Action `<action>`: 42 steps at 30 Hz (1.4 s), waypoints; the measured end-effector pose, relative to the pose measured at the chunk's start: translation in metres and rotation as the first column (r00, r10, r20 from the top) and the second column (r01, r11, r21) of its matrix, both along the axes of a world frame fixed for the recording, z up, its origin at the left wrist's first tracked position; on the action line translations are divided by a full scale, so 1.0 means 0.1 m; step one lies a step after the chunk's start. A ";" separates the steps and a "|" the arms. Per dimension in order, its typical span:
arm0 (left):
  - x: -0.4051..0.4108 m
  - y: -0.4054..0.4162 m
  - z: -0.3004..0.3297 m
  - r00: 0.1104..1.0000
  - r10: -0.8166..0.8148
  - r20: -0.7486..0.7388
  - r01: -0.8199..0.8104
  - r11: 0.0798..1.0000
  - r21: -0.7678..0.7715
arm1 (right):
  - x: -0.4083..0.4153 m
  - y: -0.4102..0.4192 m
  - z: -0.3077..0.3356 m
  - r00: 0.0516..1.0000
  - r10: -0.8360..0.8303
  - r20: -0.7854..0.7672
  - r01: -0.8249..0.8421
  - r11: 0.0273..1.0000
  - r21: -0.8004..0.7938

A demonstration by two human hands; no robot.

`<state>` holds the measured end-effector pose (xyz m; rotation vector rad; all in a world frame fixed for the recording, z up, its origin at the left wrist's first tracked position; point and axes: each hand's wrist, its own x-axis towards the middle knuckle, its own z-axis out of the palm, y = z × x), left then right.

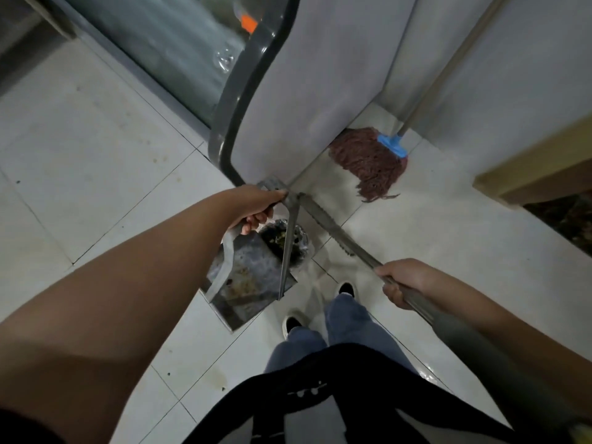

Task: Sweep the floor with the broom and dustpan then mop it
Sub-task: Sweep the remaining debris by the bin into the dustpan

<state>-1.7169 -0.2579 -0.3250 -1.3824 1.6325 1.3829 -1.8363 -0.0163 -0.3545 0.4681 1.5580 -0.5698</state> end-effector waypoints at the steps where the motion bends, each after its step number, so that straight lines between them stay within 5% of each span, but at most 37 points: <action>1: -0.11 -0.03 -0.01 1.000 -0.010 0.015 0.010 1.000 0.000 | -0.03 0.00 -0.02 1.000 0.010 -0.004 -0.010 1.000 -0.011; 7: -0.84 -0.08 -0.16 0.987 -0.111 0.115 0.111 0.994 0.011 | -0.18 0.06 -0.15 0.993 0.116 0.007 -0.116 0.993 -0.010; 13: -1.34 0.05 -0.28 0.948 -0.230 0.220 0.221 0.973 0.063 | -0.33 0.13 -0.25 0.985 -0.006 0.174 -0.001 0.999 0.037; 16: -1.47 0.12 -0.30 0.926 -0.274 0.260 0.258 0.962 0.093 | -0.40 0.16 -0.25 0.993 0.045 0.109 -0.044 0.999 -0.017; 42: -1.54 0.18 -0.24 0.907 -0.316 0.277 0.299 0.949 0.103 | -0.45 0.34 -0.35 0.992 -0.043 0.120 0.047 0.998 -0.029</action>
